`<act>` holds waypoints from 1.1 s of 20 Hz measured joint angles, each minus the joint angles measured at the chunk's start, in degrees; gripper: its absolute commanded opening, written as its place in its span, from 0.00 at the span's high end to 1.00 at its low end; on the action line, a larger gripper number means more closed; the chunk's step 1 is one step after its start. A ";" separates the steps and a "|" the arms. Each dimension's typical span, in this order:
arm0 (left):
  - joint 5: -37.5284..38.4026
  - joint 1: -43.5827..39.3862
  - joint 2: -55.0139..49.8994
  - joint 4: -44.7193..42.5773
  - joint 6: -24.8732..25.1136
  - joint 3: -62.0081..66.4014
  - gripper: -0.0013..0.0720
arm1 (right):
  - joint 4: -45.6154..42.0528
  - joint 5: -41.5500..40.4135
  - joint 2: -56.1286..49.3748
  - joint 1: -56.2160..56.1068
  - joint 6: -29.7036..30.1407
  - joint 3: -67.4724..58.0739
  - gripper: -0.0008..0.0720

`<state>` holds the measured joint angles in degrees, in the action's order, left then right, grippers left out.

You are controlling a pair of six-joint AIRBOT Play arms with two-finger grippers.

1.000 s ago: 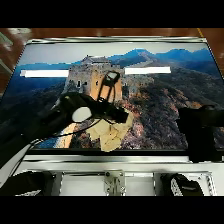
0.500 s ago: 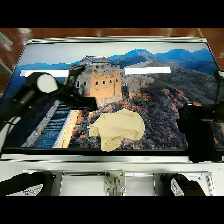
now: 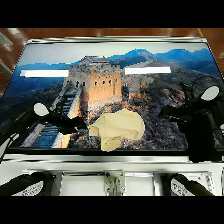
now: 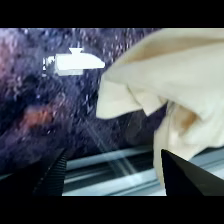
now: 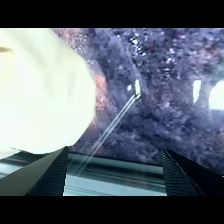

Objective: Fold the shirts.

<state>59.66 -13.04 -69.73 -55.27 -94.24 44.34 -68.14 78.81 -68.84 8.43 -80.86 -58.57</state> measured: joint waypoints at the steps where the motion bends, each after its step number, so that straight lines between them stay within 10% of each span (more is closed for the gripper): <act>1: -2.38 -0.63 -0.96 1.33 0.04 -0.92 0.01 | 0.74 0.66 -1.07 0.00 0.20 0.00 0.03; 10: -13.11 -3.56 -10.34 13.44 5.14 -3.28 0.02 | 2.97 3.82 -3.52 0.00 1.09 0.00 0.03; 11: -13.55 -4.00 -10.88 14.32 5.49 -3.28 0.14 | 3.13 3.93 -3.58 0.00 0.98 0.00 0.03; 13: -15.61 -5.09 -12.35 16.04 6.03 -3.37 0.72 | 3.58 4.04 -3.63 -0.04 0.07 0.44 0.03; 15: -17.09 -5.97 -13.18 16.85 6.51 -3.50 0.93 | 5.27 3.74 -3.67 -0.04 -0.35 1.95 0.03; 22: -15.76 -6.54 -13.51 18.75 10.34 -2.47 0.93 | 13.20 -3.02 -4.44 -0.11 1.57 10.69 0.03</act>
<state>43.90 -19.57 -83.24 -36.51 -83.90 41.87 -54.94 75.79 -73.28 8.32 -79.29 -47.88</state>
